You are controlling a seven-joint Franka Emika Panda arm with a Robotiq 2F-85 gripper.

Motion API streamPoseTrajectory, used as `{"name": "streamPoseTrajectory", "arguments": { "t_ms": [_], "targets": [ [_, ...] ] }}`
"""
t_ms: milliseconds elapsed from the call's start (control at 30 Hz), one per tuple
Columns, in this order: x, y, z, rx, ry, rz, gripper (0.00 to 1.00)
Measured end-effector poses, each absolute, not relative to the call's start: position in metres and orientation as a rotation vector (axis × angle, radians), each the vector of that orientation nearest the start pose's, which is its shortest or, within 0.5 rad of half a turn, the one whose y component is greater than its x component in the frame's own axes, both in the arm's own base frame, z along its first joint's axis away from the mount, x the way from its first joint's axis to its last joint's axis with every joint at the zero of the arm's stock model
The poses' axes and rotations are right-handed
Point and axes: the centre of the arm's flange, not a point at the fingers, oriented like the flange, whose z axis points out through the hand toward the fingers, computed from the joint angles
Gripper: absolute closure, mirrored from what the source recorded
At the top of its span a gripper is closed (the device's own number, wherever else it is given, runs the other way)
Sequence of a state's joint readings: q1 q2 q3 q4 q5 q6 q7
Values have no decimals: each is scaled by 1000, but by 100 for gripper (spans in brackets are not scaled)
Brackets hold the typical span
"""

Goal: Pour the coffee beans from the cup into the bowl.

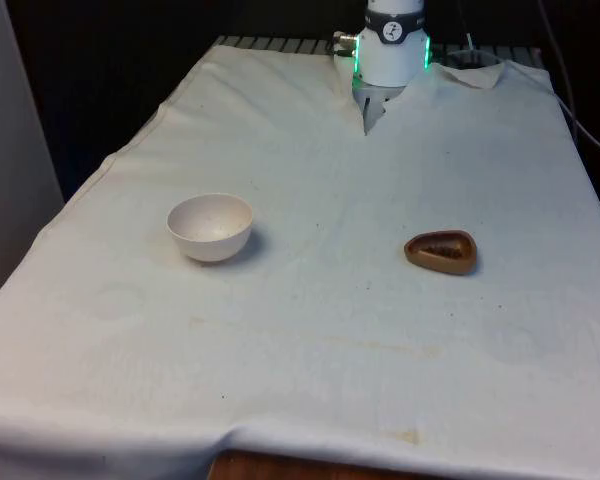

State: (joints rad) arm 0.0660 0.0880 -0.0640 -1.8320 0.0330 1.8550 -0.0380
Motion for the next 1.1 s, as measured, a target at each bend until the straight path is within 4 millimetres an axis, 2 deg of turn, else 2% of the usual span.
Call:
{"name": "streamPoseTrajectory", "arguments": {
  "t_ms": [400,1100],
  "targets": [
    [582,28,459,-3113,-24,88,0],
    [571,70,422,-3108,-3,-32,0]
  ]
}}
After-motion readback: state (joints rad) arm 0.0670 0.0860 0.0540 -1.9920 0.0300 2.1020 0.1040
